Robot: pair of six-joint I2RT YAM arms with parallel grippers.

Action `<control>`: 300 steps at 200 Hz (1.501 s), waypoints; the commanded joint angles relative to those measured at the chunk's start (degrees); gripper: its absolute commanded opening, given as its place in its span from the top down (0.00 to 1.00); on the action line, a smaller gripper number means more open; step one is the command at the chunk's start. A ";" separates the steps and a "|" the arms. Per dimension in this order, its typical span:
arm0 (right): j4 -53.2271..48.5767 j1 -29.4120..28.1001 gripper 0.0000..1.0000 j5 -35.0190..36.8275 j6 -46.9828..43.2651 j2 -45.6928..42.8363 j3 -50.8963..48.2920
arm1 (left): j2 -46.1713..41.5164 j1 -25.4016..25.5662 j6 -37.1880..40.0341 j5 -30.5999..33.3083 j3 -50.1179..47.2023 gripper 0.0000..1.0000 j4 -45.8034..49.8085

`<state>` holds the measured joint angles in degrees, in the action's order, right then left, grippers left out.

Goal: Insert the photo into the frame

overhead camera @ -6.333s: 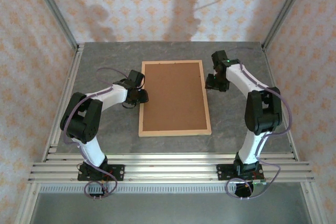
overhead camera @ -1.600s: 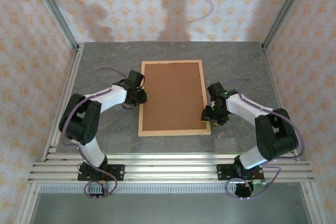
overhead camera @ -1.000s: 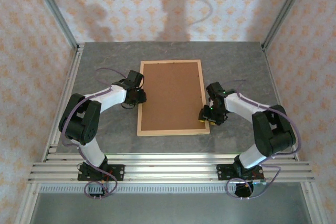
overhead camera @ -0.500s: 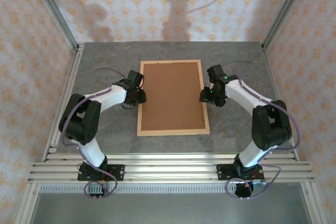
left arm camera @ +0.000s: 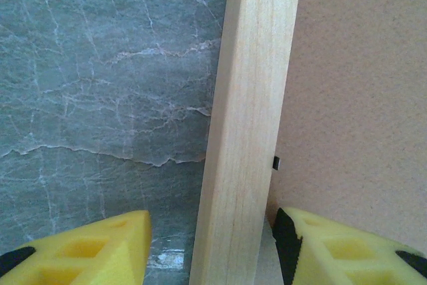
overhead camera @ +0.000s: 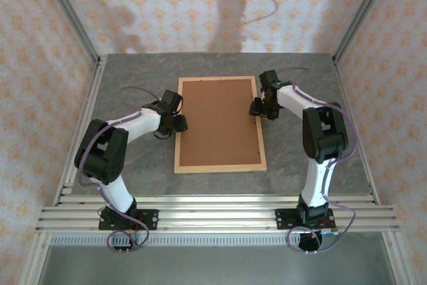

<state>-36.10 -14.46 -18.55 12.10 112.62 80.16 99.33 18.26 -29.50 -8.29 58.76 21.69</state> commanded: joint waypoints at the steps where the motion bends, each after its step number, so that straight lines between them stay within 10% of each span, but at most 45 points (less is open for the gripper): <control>1: 1.02 1.15 0.54 -0.86 0.04 0.66 0.51 | -1.14 0.02 0.40 0.47 -1.13 0.45 3.48; 65: 3.45 2.33 0.82 -3.38 1.03 1.67 -4.17 | -1.68 -1.96 0.57 -0.41 2.11 0.31 4.05; 220: 4.23 2.33 0.86 -5.84 0.02 -3.17 -8.44 | 26.43 -8.86 11.74 0.16 44.64 0.26 20.43; 300: 4.28 2.37 0.87 -6.57 -0.17 -2.78 -8.44 | 29.78 -10.06 10.38 0.87 48.55 0.26 19.63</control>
<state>-27.51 -12.16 -25.12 11.88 109.73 73.47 128.51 9.23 -19.38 -8.51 105.58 40.10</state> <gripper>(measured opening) 0.131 0.740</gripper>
